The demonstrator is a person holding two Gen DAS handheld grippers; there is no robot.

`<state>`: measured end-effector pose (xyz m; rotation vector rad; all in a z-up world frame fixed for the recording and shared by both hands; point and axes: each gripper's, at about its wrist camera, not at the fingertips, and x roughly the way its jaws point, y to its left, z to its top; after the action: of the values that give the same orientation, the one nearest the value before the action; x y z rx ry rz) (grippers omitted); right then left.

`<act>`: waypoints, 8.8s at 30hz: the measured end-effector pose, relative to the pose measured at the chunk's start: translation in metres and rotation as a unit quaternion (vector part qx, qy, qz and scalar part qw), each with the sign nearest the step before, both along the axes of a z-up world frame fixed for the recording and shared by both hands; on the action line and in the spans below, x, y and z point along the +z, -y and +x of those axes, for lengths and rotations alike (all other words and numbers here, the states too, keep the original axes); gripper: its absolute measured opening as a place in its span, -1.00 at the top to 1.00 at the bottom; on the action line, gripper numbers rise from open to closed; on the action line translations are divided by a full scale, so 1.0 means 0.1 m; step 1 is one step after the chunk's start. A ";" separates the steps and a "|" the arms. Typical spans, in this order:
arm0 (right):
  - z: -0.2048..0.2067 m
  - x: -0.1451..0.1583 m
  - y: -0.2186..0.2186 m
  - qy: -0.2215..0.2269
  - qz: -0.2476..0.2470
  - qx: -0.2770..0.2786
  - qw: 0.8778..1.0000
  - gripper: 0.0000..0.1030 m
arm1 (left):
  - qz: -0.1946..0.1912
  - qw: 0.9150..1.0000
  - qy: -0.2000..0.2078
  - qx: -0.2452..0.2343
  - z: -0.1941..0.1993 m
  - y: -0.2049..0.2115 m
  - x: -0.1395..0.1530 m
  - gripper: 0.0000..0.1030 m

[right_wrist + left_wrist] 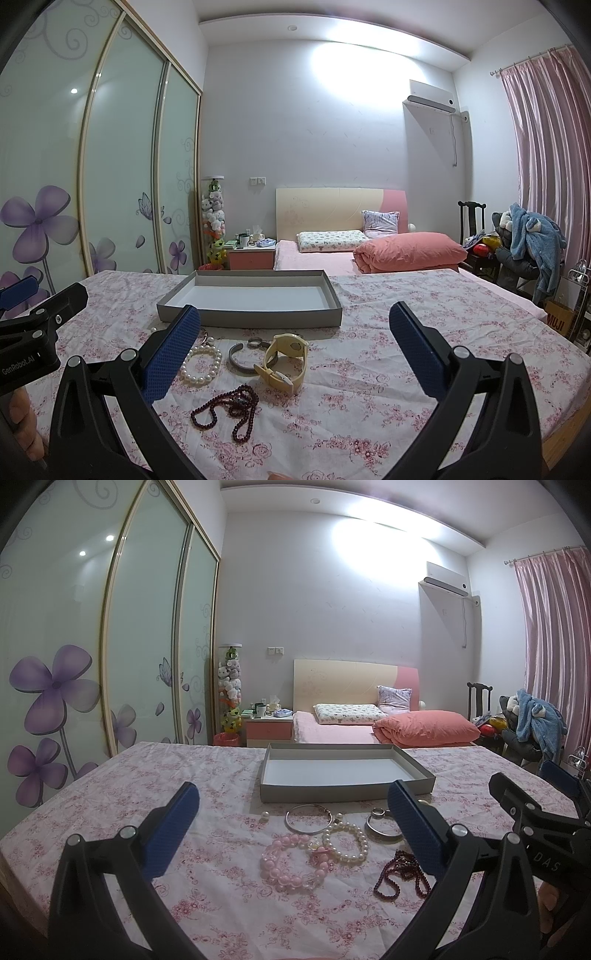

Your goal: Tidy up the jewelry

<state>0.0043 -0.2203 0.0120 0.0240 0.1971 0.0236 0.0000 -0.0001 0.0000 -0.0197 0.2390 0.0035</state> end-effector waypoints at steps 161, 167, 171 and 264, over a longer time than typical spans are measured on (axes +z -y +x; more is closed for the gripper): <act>1.42 0.22 0.07 -0.063 0.036 0.057 0.996 0.28 | 0.031 0.996 -0.071 -0.046 1.63 0.26 0.34 0.56; 1.81 0.27 0.07 -0.033 0.039 0.037 0.998 0.28 | 0.041 0.997 -0.056 -0.018 2.06 0.32 0.43 0.56; 2.23 0.14 0.04 -0.061 0.035 0.034 0.997 0.28 | 0.054 0.996 -0.074 -0.010 2.48 0.42 0.33 0.56; 3.27 -0.18 -0.31 -0.283 0.007 0.098 0.954 0.09 | -0.026 0.961 -0.274 0.004 2.44 -0.89 -0.66 -0.15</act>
<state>0.3314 -0.1891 -0.0056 0.0251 0.7736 0.2188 0.2442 0.0889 -0.0665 -0.0727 0.7943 0.0104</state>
